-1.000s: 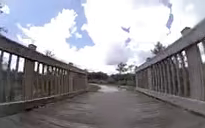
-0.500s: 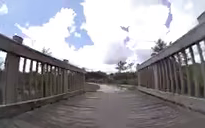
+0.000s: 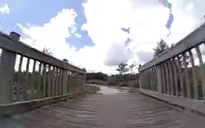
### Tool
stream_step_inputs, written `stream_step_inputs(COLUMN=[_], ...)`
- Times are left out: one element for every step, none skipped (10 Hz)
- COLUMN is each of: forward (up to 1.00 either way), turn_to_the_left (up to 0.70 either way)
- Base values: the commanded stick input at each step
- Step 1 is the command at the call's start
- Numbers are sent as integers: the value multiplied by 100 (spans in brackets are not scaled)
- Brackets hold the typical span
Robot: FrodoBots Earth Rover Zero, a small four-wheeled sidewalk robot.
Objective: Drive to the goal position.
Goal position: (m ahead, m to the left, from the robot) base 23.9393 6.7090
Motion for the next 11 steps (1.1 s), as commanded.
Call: stream_step_inputs(forward=[70,70,70,70,70,70,70,70,70,70,70], turn_to_the_left=[0,0,0,0,0,0,0,0,0,0,0])
